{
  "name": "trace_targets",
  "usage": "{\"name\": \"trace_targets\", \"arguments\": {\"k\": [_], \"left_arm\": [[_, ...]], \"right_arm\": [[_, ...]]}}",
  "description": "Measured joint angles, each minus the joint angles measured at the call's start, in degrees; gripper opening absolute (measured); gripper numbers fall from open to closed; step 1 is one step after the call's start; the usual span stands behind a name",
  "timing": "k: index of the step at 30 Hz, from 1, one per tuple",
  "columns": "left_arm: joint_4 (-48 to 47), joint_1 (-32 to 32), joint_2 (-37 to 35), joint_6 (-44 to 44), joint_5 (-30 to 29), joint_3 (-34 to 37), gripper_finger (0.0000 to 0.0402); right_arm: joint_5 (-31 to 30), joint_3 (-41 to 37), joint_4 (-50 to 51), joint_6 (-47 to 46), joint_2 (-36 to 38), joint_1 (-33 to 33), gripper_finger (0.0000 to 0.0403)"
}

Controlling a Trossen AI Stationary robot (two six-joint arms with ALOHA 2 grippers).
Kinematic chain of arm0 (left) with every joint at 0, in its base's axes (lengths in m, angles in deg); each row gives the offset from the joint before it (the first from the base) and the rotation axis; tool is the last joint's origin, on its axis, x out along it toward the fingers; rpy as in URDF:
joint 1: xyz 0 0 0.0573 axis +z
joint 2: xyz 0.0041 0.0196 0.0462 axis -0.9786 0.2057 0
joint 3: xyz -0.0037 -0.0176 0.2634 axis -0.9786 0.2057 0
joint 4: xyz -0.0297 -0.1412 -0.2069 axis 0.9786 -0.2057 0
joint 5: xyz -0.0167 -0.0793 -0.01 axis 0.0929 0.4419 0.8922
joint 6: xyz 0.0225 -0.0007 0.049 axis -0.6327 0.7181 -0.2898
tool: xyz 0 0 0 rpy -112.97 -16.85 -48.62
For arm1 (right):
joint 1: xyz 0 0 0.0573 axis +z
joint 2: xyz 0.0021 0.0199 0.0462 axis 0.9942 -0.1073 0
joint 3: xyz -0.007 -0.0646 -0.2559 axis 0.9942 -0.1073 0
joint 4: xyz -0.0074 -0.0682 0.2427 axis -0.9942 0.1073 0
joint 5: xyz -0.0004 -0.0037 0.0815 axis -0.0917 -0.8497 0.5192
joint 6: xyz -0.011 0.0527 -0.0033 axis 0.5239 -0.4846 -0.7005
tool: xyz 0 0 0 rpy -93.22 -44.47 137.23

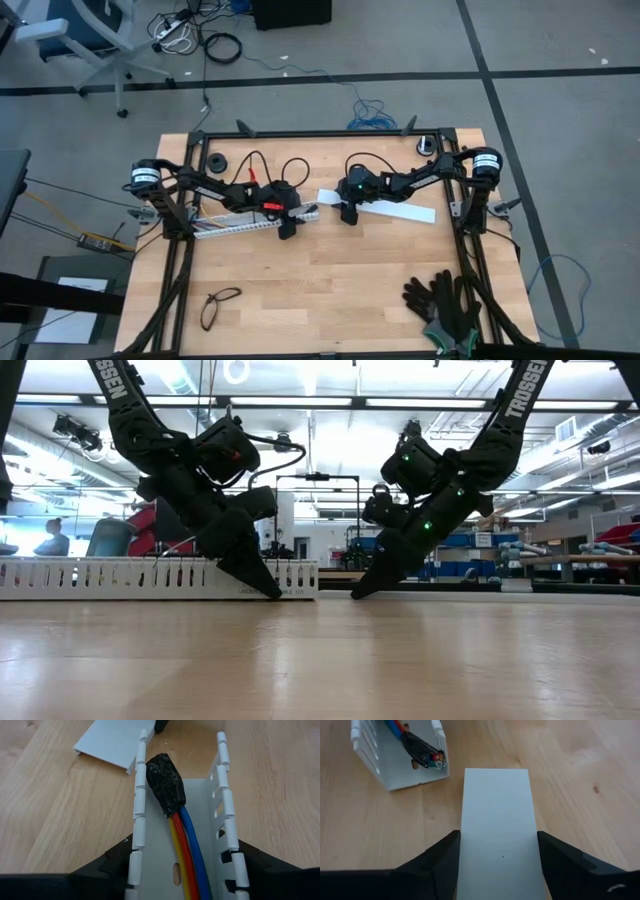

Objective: Ziptie cables
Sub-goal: Close the white cable duct using the cover

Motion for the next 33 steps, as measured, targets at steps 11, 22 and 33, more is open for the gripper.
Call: {"name": "trace_targets", "arguments": {"k": [11,22,33], "left_arm": [[0.04,0.0,0.0,-0.01,-0.02,0.0,0.0219],[0.05,0.0,0.0,0.0,-0.02,0.0,0.0219],[0.09,0.0,0.0,0.0,-0.09,0.0,0.0219]], "right_arm": [[-0.05,0.0,0.0,-0.02,-0.02,0.0,0.0227],[-0.05,-0.02,-1.75,-0.17,-0.07,0.0,0.023],[0.08,-0.13,-1.33,-0.13,1.82,-0.04,0.0222]]}}
